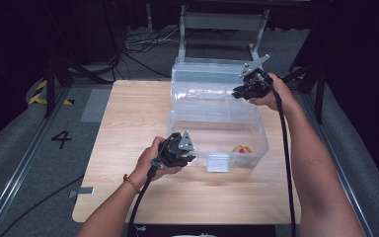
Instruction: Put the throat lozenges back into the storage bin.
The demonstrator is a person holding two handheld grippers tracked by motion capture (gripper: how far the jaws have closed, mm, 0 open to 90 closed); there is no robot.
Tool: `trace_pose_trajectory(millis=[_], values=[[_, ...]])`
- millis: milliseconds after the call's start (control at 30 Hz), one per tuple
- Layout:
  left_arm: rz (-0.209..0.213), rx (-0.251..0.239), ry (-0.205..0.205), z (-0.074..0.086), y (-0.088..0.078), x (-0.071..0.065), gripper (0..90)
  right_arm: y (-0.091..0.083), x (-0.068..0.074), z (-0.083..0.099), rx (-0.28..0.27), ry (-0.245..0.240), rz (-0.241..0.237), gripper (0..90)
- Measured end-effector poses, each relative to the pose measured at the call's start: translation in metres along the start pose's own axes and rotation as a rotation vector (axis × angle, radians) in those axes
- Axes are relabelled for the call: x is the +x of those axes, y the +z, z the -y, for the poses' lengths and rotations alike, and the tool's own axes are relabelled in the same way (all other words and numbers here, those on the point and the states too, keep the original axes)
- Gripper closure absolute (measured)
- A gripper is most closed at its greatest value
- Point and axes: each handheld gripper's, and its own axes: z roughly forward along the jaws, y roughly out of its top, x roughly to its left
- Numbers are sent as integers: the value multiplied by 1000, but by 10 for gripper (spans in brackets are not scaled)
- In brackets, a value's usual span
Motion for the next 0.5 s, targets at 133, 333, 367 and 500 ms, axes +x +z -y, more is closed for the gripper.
trace_pose_trajectory(millis=[133, 333, 367, 500], values=[[-9, -3, -17, -1, 1, -1, 690, -1, 2, -4, 23, -19, -7, 810], [-18, 1, -20, -1, 1, -2, 687, -3, 6, -8, 46, -53, -3, 832], [-26, -5, -20, -1, 1, -3, 686, -4, 7, -8, 46, -69, -4, 838], [-27, -5, -17, -1, 1, -3, 685, -4, 11, -8, 40, -112, 18, 842]])
